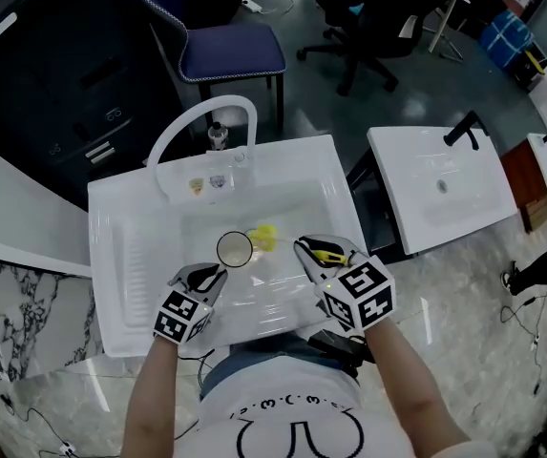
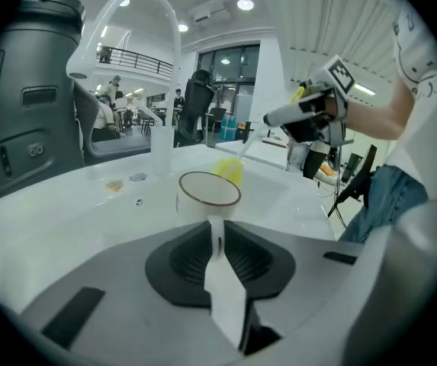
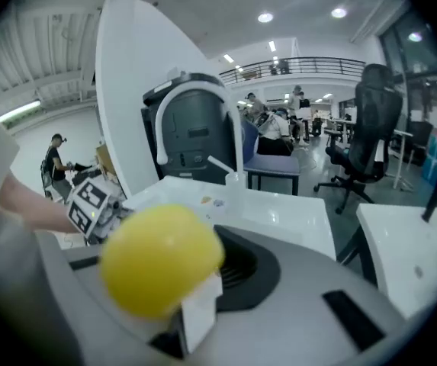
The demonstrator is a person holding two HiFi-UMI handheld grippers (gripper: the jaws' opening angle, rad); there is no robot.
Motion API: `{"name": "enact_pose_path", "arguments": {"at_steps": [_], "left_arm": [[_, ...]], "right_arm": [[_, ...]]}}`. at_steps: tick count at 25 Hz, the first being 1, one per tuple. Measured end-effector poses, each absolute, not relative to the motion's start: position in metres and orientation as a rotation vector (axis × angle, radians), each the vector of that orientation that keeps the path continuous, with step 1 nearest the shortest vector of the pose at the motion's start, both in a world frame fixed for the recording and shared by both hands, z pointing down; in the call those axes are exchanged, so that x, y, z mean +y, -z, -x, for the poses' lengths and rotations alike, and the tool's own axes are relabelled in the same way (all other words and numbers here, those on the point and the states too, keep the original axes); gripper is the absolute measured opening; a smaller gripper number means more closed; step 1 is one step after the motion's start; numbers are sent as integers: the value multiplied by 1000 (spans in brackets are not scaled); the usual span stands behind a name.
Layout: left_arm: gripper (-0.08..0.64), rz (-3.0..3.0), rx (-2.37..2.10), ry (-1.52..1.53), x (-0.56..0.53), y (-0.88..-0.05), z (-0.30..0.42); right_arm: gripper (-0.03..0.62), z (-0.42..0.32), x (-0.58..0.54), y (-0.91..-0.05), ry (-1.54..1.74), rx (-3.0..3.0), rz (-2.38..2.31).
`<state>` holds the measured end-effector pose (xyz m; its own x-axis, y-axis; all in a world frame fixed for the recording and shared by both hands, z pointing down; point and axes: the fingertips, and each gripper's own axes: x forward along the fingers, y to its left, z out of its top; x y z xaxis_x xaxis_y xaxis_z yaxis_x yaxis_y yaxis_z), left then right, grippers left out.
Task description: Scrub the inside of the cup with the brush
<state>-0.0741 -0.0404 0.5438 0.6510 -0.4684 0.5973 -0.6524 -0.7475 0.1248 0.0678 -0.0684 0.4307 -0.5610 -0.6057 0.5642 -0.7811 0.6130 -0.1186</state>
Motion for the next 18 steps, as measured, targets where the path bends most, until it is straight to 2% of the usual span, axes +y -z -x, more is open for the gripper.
{"name": "enact_pose_path", "arguments": {"at_steps": [6, 18], "left_arm": [[64, -2667, -894, -760, -41, -529, 68], [64, -2729, -867, -885, -40, -533, 63]], "right_arm": [[41, -78, -75, -407, -618, -2443, -1161], [41, -51, -96, -472, -750, -2329, -1143]]}}
